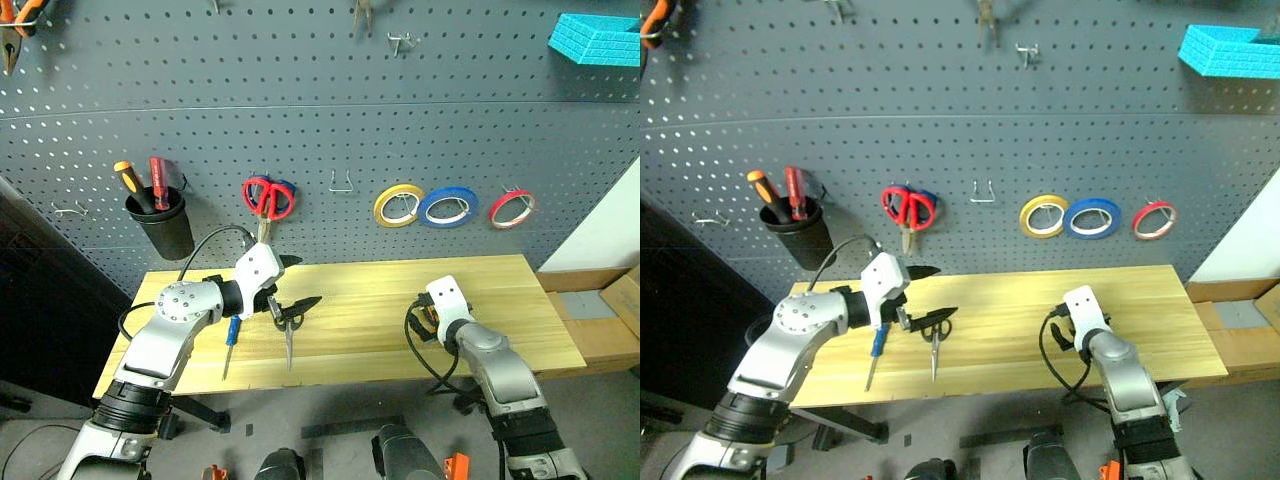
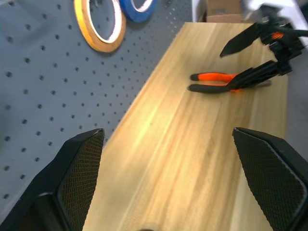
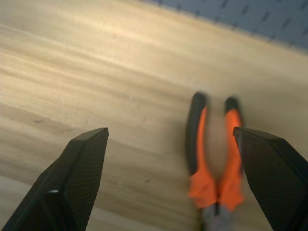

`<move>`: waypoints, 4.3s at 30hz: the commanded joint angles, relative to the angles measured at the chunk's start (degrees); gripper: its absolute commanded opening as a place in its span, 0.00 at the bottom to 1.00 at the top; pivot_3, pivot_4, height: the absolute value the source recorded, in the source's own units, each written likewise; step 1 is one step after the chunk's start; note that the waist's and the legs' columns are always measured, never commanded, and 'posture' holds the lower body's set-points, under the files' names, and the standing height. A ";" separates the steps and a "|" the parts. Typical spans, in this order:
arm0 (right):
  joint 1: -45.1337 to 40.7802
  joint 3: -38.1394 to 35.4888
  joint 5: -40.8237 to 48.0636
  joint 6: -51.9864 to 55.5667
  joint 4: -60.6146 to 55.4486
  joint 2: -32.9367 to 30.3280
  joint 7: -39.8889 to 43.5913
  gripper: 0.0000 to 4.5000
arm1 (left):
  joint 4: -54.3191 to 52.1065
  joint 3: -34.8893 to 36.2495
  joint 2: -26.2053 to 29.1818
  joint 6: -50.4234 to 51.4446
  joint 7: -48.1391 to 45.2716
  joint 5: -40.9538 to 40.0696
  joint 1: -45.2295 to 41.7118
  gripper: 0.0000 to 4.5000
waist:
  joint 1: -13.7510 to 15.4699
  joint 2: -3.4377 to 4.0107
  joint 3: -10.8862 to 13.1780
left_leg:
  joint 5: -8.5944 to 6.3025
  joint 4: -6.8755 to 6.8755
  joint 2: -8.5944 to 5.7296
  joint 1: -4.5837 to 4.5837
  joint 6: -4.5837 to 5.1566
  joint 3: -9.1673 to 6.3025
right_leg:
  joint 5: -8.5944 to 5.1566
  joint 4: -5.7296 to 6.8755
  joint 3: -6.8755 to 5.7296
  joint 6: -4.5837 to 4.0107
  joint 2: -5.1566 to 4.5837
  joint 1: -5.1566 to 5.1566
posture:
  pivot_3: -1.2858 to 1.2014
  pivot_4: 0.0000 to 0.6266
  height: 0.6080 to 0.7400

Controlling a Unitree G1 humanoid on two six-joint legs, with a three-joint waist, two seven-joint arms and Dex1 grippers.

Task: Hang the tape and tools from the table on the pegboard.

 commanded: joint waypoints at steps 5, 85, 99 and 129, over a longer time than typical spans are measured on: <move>-8.85 -1.64 -0.48 -2.24 16.17 -4.73 -1.84 0.99 | -2.47 -0.03 -0.35 -1.16 -0.17 0.12 -0.06 1.00 | 0.01 0.00 0.03 | -0.02 -0.09 0.00 -0.04 0.02 0.00 | 0.11 -0.06 -0.02 0.28 0.00 -0.02 | 0.44 0.23 1.00; -53.36 1.60 -1.50 -69.96 51.90 13.96 -14.83 0.61 | -10.55 14.28 -8.89 8.86 23.71 -6.05 -2.76 1.00 | 1.74 0.21 0.19 | 0.01 -0.10 0.25 -0.88 0.01 -0.06 | 0.48 0.13 -0.03 -0.16 0.32 -0.98 | 0.51 0.22 1.00; -50.38 -0.34 -2.48 -72.02 66.37 12.66 -17.28 0.61 | -9.90 13.62 -9.28 8.48 24.66 -5.29 -2.57 1.00 | 3.78 0.21 0.25 | 0.02 -0.03 0.25 -0.81 0.00 -0.05 | 0.48 0.24 0.00 -0.17 0.33 -0.97 | 0.52 0.23 1.00; -2.37 11.66 21.13 -0.47 -27.45 -8.06 21.98 0.99 | -7.59 8.87 -20.11 36.69 46.60 1.05 10.92 1.00 | 4.39 -0.01 0.43 | 0.02 0.19 0.29 -0.77 0.02 -0.07 | 0.30 0.24 -0.04 -0.01 0.35 -0.86 | 0.46 0.28 1.00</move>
